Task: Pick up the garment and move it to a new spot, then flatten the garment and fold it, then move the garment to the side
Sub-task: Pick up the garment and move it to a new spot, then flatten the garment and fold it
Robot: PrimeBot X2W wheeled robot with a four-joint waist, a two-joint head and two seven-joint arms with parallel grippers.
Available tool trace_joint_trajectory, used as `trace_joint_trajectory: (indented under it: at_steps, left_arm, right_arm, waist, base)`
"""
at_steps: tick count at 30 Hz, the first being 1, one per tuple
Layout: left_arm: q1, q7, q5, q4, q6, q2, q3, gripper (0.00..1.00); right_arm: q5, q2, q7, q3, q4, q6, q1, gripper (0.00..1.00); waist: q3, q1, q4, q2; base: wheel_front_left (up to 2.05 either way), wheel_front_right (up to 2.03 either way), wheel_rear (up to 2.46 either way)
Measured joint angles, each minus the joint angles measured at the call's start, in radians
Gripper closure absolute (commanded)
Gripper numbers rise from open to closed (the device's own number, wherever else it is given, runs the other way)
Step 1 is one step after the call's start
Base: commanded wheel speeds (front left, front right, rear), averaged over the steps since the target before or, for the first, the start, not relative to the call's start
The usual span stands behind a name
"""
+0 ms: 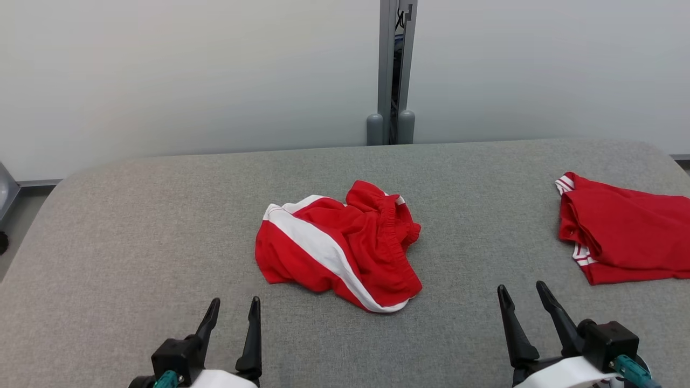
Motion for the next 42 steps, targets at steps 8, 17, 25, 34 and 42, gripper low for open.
trace_joint_trajectory:
  at_steps: [8, 17, 25, 34, 42]
  left_arm:
    - [0.049, 0.0, 0.008, -0.009, 0.002, -0.013, 0.027, 0.0]
    - [0.047, 0.0, 0.024, -0.01, -0.008, -0.024, 0.044, 0.0]
    - [0.047, 0.0, 0.03, -0.005, -0.019, -0.027, 0.044, 0.0]
    - [0.038, 0.0, 0.03, 0.002, -0.023, -0.029, 0.029, 0.0]
    - [0.013, 0.0, 0.009, 0.004, -0.024, -0.03, -0.023, 0.0]
  right_arm:
    - [0.005, 0.0, 0.0, 0.006, 0.016, 0.0, 0.015, 0.0]
    - [0.009, -0.006, 0.0, 0.019, 0.027, 0.0, 0.015, 0.0]
    - [0.011, -0.012, 0.0, 0.026, 0.031, 0.0, 0.016, 0.0]
    - [0.012, -0.043, 0.0, 0.106, 0.134, 0.0, -0.018, 0.0]
    - [0.119, -0.074, 0.0, 0.311, 0.333, 0.0, -0.194, 0.0]
  waist:
    - [-0.012, 0.0001, 0.002, 0.0]
    - [-0.017, 0.0, -0.007, -0.0001]
    - [-0.018, 0.0, -0.007, 0.0]
    - [-0.007, 0.0, 0.005, 0.0]
    - [0.009, 0.0, 0.067, 0.0]
  base:
    - [0.0, 0.0, 0.0]
    - [0.0, 0.0, 0.0]
    - [0.0, 0.0, 0.0]
    - [0.0, 0.0, 0.0]
    - [0.0, 0.0, 0.0]
